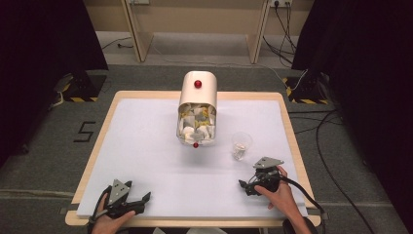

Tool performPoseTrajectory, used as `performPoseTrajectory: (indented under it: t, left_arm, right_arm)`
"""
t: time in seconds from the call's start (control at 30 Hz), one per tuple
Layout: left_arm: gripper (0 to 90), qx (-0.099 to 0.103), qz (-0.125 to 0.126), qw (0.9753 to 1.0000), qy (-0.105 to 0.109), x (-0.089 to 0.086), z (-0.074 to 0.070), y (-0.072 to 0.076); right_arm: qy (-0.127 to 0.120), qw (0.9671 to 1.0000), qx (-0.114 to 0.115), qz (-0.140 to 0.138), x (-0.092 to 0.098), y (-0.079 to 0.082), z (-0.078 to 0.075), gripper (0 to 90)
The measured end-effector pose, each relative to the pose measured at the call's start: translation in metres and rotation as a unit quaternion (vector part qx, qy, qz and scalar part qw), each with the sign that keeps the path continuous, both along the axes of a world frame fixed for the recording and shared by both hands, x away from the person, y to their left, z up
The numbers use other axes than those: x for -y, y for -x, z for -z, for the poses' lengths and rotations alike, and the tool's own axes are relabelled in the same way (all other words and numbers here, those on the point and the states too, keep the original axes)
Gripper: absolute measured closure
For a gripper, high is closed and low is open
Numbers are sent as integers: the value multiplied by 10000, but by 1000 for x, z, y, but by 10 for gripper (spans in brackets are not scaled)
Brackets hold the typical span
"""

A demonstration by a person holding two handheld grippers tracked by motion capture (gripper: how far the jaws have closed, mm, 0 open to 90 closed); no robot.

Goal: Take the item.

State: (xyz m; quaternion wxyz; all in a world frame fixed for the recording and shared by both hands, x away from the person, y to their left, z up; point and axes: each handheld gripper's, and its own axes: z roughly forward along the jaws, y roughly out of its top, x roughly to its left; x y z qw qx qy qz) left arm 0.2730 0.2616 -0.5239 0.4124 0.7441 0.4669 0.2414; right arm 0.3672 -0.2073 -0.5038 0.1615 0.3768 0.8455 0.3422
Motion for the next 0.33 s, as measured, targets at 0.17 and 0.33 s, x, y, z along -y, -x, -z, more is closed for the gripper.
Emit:
performPoseTrajectory:
  t: [0.17, 0.33]
  left_arm:
    - [164, 25, -10, 10000, 45, 0, 1, 1]
    - [164, -13, 8, 10000, 17, -1, 0, 0]
  right_arm:
    - [-6, 10000, -5, 10, 0, 0, 0, 5]
    - [-6, 10000, -6, 10, 0, 0, 0, 5]
